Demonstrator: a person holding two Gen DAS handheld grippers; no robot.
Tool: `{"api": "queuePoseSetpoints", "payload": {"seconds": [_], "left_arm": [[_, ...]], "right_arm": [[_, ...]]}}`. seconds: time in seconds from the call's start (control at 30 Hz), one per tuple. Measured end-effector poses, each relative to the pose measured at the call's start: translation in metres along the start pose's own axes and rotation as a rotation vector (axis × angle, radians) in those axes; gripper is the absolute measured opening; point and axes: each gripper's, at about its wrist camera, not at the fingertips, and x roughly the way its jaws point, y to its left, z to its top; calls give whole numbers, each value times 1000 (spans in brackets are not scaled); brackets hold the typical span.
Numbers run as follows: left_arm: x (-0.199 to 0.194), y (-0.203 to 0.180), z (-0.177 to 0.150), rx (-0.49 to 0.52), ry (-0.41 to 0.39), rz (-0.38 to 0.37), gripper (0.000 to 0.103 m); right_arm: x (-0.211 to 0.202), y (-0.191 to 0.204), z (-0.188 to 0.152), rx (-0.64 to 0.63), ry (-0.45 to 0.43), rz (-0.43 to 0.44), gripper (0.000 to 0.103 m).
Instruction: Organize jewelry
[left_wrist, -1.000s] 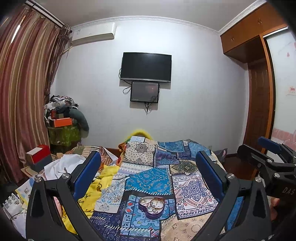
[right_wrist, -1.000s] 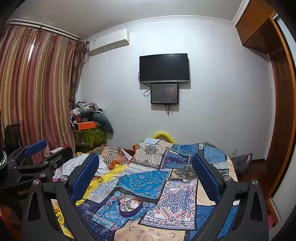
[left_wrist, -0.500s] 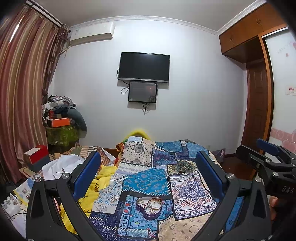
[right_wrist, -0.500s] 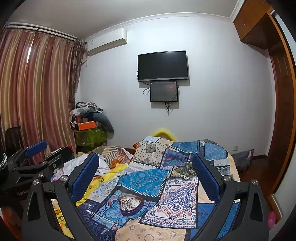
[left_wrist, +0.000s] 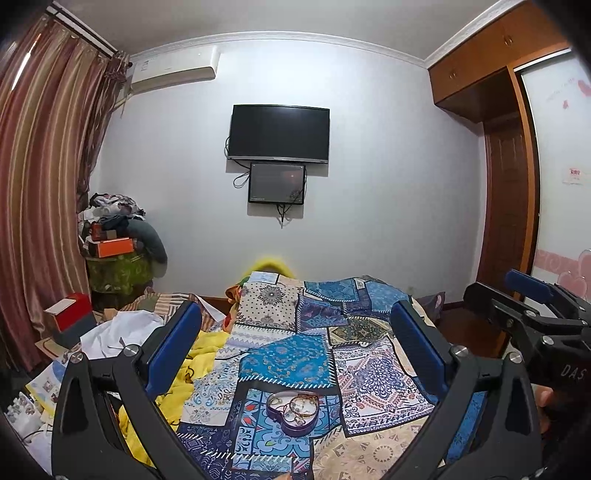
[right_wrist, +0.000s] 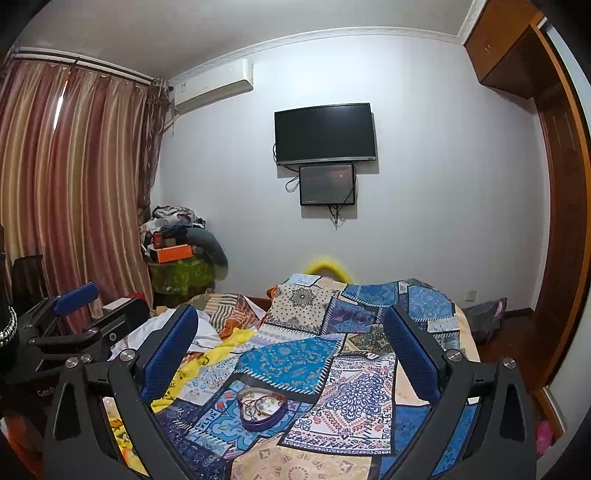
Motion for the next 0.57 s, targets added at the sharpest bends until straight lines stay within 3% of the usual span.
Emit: {"api": "queuePoseSetpoints", "payload": {"seconds": [0.57], "left_arm": [[1,-1,-1,-4,2,-9,103]], "right_arm": [[3,-1,2,9,13,-1,100]]}}
